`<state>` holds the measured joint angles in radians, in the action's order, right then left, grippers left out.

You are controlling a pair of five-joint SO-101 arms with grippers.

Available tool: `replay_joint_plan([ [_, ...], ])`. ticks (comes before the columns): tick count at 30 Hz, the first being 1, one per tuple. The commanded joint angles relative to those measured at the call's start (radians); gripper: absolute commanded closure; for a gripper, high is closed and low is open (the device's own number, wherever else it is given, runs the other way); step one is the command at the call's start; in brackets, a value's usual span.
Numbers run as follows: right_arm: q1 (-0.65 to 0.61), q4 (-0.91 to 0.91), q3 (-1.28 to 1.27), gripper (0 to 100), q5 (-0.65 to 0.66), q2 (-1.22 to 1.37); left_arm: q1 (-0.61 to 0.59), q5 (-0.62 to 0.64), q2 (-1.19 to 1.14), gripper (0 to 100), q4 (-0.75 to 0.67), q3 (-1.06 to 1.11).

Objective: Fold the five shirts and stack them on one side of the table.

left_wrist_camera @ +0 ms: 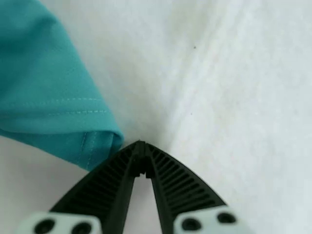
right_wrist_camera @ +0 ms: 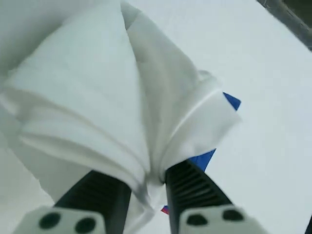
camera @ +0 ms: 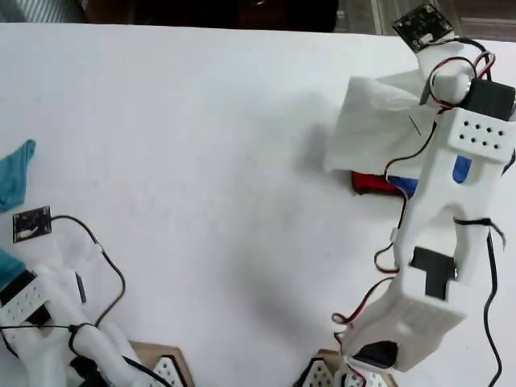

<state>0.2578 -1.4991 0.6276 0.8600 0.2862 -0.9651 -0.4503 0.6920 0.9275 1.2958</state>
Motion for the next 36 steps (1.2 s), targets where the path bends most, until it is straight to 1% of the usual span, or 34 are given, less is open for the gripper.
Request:
replay_joint_plan([
  [1, 0.028, 0.051, 0.017, 97.8, 0.046, 0.067, -0.014, 0.003, 0.017, 97, -0.014, 0.002],
  [6, 0.076, 0.15, 0.017, 97.8, 0.074, 0.136, -0.014, 0.003, 0.017, 97, -0.014, 0.002],
  [11, 0.114, 0.213, 0.017, 97.8, 0.074, 0.137, -0.014, 0.003, 0.017, 97, -0.014, 0.002],
  [17, 0.136, 0.217, 0.084, 97.8, 0.084, 0.148, -0.014, 0.003, 0.017, 97, -0.014, 0.002],
  [20, 0.134, 0.22, 0.084, 97.8, 0.166, 0.156, -0.014, 0.003, 0.017, 97, -0.014, 0.002],
  [21, 0.136, 0.219, 0.092, 97.8, 0.175, 0.168, -0.014, 0.003, 0.017, 97, -0.014, 0.002],
  [26, 0.137, 0.225, 0.101, 97.8, 0.178, 0.217, -0.014, 0.003, 0.017, 97, -0.014, 0.002],
  [29, 0.137, 0.226, 0.163, 97.8, 0.178, 0.26, -0.014, 0.003, 0.017, 97, -0.014, 0.002],
  [36, 0.166, 0.232, 0.402, 97.8, 0.18, 0.386, -0.014, 0.003, 0.017, 97, -0.014, 0.002],
])
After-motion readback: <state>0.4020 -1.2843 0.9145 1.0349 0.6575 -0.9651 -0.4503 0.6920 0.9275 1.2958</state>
